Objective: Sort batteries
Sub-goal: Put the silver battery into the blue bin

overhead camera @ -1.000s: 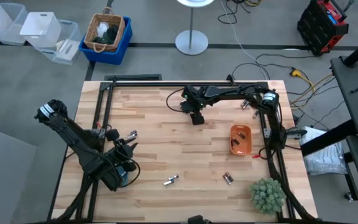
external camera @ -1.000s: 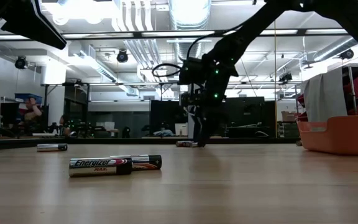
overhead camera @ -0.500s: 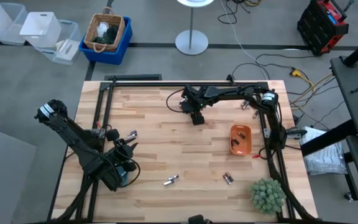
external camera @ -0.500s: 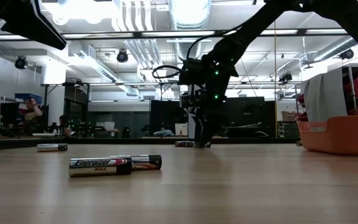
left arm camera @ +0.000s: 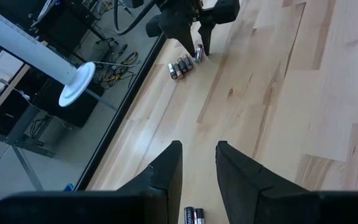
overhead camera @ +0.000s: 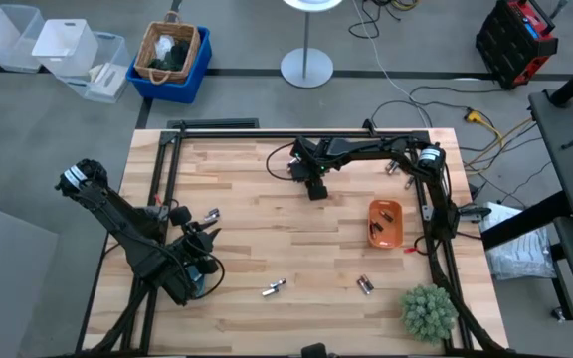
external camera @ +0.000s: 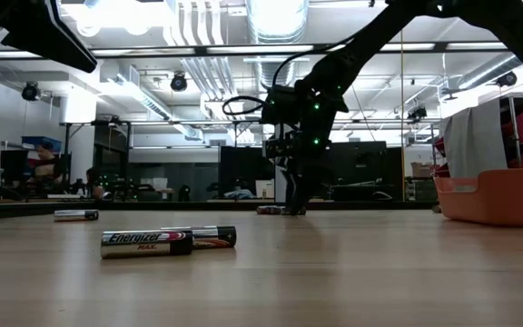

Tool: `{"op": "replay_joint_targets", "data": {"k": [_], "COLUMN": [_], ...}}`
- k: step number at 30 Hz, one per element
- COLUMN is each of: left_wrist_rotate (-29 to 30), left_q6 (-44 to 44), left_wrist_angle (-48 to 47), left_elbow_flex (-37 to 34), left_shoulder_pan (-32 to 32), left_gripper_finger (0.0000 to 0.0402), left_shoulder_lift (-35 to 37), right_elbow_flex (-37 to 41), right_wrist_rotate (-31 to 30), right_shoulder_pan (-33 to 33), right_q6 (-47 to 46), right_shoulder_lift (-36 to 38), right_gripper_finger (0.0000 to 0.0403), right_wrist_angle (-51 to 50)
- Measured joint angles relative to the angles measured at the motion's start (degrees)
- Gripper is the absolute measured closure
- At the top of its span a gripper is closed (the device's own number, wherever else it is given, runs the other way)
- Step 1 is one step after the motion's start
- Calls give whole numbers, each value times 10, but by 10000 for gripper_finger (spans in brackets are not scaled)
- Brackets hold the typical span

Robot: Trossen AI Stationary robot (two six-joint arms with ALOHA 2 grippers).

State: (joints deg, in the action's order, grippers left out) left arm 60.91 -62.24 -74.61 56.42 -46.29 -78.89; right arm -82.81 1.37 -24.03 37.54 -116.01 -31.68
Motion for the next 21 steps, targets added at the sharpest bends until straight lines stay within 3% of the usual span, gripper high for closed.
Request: {"op": "replay_joint_targets", "data": {"k": [16, 21], "left_wrist_rotate": [0, 0], "left_q6": [0, 0], "left_wrist_angle": [0, 1], "left_elbow_flex": [0, 0], "left_shoulder_pan": [0, 0], "left_gripper_finger": [324, 324], "left_shoulder_lift": [0, 0], "right_elbow_flex": [0, 0], "right_wrist_rotate": [1, 1], "right_shoulder_pan": [0, 0], "right_q6": [7, 4], "right_shoulder_lift": [0, 0], "right_gripper_finger": [356, 365], "right_wrist_angle": [-10, -10]}}
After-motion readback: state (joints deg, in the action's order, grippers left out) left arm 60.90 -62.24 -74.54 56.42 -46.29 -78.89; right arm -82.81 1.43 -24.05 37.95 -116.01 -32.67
